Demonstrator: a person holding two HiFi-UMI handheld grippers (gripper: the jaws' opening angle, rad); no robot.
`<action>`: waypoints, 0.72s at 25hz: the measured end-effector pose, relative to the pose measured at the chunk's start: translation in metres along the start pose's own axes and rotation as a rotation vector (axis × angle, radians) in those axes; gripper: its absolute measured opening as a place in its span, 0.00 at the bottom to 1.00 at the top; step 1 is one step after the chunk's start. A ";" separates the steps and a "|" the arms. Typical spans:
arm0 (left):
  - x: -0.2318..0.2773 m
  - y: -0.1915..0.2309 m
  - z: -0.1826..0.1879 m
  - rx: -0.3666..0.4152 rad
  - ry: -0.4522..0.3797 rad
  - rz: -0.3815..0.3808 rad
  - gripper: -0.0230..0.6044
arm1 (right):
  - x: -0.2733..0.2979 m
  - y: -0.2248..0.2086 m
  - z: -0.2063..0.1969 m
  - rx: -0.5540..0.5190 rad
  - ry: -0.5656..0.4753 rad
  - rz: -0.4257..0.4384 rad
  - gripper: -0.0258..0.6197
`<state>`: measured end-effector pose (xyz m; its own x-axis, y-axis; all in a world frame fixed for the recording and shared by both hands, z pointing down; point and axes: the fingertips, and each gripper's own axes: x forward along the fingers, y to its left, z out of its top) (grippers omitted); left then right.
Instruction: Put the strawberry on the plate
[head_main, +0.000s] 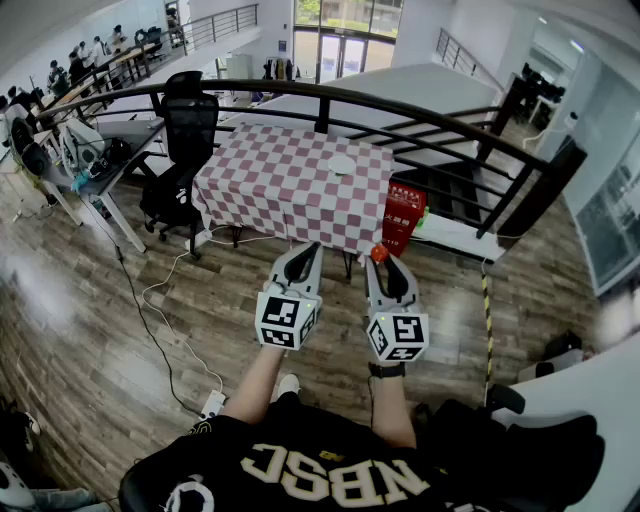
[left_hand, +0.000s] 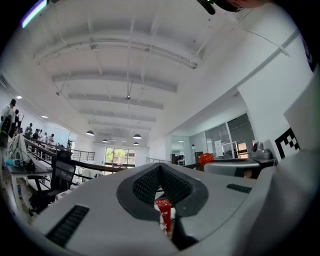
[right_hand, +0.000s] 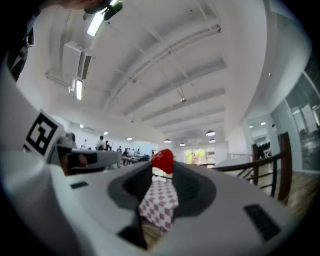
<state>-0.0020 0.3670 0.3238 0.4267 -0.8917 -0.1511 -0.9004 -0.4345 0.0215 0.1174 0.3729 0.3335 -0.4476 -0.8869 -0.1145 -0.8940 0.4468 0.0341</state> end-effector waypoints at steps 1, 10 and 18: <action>0.005 0.012 0.001 0.001 -0.002 -0.004 0.05 | 0.012 0.005 0.000 0.002 -0.007 -0.002 0.25; 0.045 0.111 -0.012 -0.013 -0.004 -0.012 0.05 | 0.117 0.032 -0.020 -0.012 0.007 -0.043 0.25; 0.059 0.154 -0.035 -0.049 0.043 -0.025 0.05 | 0.152 0.038 -0.039 -0.002 0.080 -0.110 0.25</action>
<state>-0.1123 0.2430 0.3526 0.4529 -0.8848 -0.1091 -0.8848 -0.4611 0.0665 0.0144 0.2505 0.3563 -0.3473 -0.9370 -0.0385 -0.9377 0.3464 0.0276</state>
